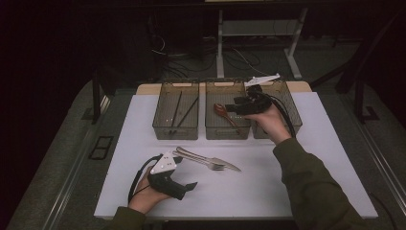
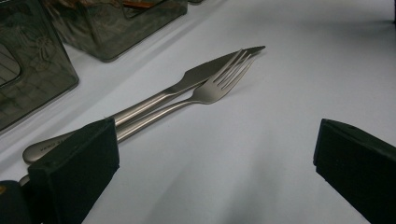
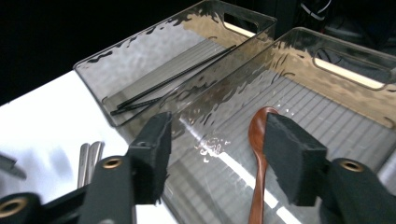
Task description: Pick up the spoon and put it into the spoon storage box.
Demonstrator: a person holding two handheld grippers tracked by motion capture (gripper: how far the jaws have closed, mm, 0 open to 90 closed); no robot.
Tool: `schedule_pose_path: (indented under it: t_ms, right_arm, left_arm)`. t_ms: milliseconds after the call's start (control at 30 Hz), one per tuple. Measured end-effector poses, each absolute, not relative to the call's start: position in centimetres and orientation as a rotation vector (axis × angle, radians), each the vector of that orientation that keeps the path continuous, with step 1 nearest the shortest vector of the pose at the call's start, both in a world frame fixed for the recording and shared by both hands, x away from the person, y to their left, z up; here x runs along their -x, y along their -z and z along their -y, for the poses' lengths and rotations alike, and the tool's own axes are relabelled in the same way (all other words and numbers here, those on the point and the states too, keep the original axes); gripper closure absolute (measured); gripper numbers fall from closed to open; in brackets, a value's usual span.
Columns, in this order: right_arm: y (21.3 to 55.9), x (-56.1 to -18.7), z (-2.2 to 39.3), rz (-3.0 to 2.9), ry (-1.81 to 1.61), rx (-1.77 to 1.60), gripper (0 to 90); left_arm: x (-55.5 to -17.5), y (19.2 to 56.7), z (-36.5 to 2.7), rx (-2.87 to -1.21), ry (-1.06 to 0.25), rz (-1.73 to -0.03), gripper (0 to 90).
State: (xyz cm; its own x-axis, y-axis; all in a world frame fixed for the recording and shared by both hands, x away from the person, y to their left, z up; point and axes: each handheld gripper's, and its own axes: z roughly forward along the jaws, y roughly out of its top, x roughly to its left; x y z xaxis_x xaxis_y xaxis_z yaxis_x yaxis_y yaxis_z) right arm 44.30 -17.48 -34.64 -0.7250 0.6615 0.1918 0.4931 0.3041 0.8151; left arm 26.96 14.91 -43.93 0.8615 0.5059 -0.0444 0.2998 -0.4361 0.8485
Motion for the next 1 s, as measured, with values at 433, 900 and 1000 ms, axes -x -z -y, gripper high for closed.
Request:
schedule_pose_path:
  t_ms: [433,900,1000]
  right_arm:
    - [35.8,-38.6,22.0,-2.362,-1.442,-1.019,35.5]
    - [39.1,-33.0,25.3,-2.325,-1.441,-1.011,27.5]
    - [39.9,-31.9,26.0,-2.316,-1.440,-1.029,26.9]
  left_arm:
    - [-27.0,44.0,-14.9,-2.060,-0.271,-0.595,0.0]
    - [-26.9,44.0,-15.0,-2.056,-0.273,-0.605,0.0]
    - [-26.9,44.0,-15.0,-2.055,-0.273,-0.605,0.0]
